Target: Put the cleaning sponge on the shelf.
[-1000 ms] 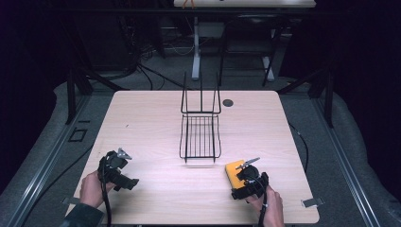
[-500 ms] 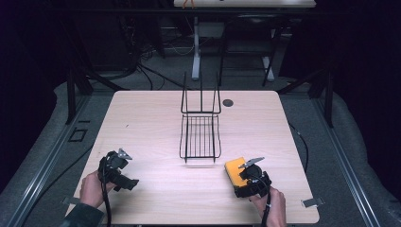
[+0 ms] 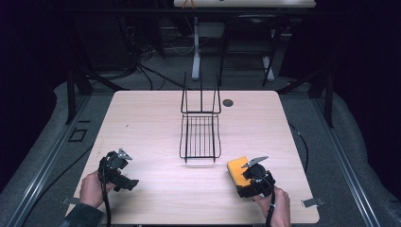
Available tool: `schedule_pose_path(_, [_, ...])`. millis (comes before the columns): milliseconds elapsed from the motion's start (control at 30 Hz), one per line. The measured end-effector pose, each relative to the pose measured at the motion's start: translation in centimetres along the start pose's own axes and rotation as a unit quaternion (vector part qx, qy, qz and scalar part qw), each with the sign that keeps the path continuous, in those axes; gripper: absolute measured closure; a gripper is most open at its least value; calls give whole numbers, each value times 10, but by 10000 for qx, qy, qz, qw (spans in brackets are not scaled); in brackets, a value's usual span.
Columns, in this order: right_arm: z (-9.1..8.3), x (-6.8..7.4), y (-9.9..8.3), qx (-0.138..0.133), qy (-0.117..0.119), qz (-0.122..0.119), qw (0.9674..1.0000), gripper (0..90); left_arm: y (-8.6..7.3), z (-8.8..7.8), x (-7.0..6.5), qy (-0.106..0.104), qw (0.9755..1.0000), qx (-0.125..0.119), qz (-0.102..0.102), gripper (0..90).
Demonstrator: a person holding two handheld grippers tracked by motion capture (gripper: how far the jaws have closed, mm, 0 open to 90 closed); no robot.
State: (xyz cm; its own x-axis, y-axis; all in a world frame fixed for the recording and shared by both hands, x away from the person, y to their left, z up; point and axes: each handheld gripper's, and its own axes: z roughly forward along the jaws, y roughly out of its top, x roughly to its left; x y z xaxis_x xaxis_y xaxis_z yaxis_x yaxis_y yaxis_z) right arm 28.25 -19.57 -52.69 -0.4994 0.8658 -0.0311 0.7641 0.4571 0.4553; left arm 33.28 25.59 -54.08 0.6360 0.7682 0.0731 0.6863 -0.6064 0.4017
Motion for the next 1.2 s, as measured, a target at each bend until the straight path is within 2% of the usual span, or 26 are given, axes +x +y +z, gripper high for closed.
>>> schedule_pose_path(200, [-5,-2,1,37,5,31,10000,254,1,1,-1,9,10000,39,31,3])
schedule_pose_path(333, [-7,-1,2,-62,-9,31,10000,254,0,2,-1,10,10000,47,29,3])
schedule_pose_path(467, [-15,-3,6,-143,-118,-26,9998,254,1,1,-1,13,10000,23,37,3])
schedule_pose_path(633, [-20,-5,9,-231,-96,37,9997,254,1,2,-2,5,10000,42,42,3])
schedule_pose_path(800, [-27,-6,13,-383,-161,-39,9991,254,0,2,-2,18,10000,37,34,3])
schedule_pose_path(1200, [-33,-4,24,-522,-140,-58,9985,254,-1,1,1,13,10000,8,-20,3])
